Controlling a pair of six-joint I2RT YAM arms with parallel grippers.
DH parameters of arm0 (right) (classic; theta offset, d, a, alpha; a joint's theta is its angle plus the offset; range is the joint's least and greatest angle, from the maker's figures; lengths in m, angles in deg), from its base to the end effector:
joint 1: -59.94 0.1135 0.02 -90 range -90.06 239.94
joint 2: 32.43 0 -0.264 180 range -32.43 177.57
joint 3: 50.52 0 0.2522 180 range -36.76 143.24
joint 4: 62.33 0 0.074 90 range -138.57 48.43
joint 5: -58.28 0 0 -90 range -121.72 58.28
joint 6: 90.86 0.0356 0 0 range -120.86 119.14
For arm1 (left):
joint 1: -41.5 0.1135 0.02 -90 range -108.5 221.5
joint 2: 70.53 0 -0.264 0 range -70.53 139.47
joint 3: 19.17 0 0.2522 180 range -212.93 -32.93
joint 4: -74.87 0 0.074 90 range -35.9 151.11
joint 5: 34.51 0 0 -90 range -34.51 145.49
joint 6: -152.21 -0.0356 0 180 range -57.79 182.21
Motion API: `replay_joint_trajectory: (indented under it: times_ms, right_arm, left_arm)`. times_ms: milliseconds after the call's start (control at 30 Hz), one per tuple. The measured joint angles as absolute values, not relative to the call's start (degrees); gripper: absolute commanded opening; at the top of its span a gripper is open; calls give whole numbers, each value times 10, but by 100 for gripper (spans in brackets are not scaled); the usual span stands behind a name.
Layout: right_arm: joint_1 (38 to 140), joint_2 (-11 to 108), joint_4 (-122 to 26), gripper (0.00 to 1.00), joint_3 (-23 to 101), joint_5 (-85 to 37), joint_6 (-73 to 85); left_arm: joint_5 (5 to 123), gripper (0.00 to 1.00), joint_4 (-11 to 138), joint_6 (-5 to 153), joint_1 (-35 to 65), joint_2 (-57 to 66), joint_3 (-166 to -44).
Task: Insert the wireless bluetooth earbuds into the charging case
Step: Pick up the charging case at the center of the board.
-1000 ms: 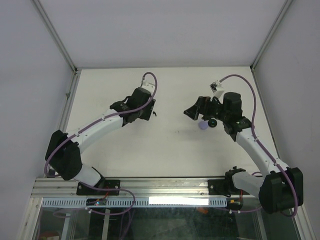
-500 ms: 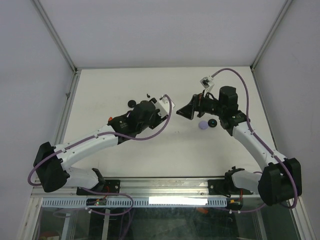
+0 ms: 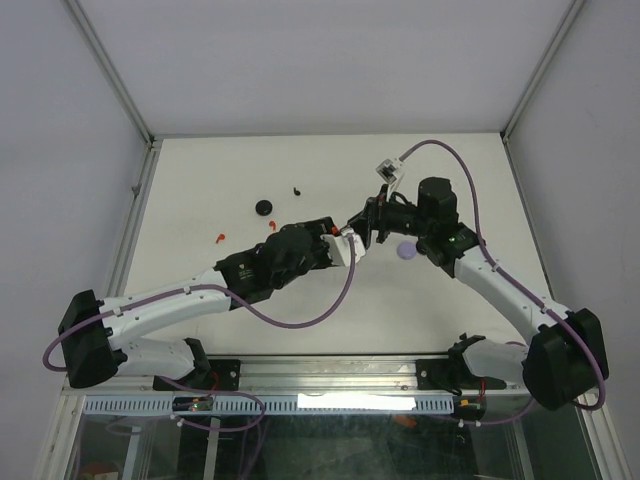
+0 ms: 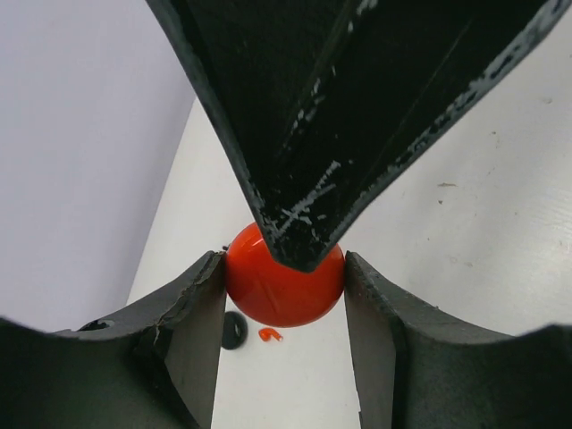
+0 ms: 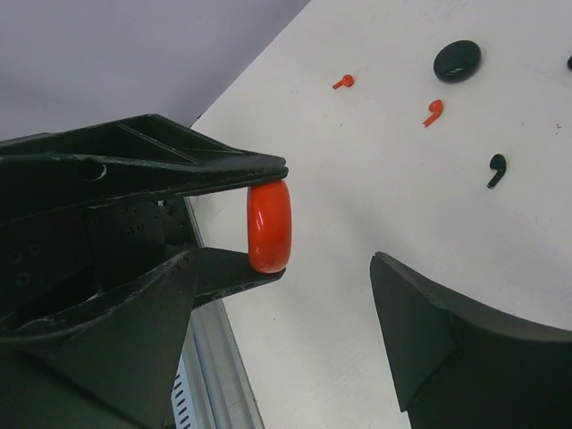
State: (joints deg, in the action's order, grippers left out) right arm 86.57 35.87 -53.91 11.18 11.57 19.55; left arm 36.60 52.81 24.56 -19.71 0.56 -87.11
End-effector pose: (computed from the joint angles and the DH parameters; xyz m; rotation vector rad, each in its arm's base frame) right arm 0.2299 0.1426 0.3039 -0.6677 1.8305 1.2489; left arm 0.1467 -0.2431 0.3035 1.3648 1.4430 0.0658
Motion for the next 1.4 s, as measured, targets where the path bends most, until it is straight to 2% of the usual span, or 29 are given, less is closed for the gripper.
replay_joint_trajectory:
  times_ms: [267,333,533,700,867,900,967,1033,1067,1133,1400]
  right_arm:
    - [889,361,-538,66,112,108,196]
    - [892,365,-538,59,112,107,195]
    - [899,373,-524,54,118,110,191]
    - [904,377,-513,46,126,116,184]
    - [909,385,-503,23,138,133,174]
    - [911,387,-499,15,140,136,169]
    - [912,390,-491,3,145,141,163]
    - [912,392,-486,0,146,146,155]
    - [912,392,-485,0,146,147,154]
    - [912,392,-486,0,146,148,152]
    - [912,372,-526,0,120,114,120]
  left_arm:
    - [380,19,550,208,-215,-12,-864]
    - [381,19,552,202,-219,-13,-864]
    - [380,19,550,189,-223,-13,-864]
    - [375,20,547,176,-230,-13,-864]
    - [371,22,544,166,-234,-12,-863]
    - [370,23,542,165,-234,-11,-863]
    - [365,27,538,161,-237,-11,-863]
    - [361,36,535,161,-239,-11,-863]
    - [360,43,535,161,-241,-11,-863]
    - [357,69,535,161,-242,-11,-863]
    - [343,84,547,195,-253,-25,-860]
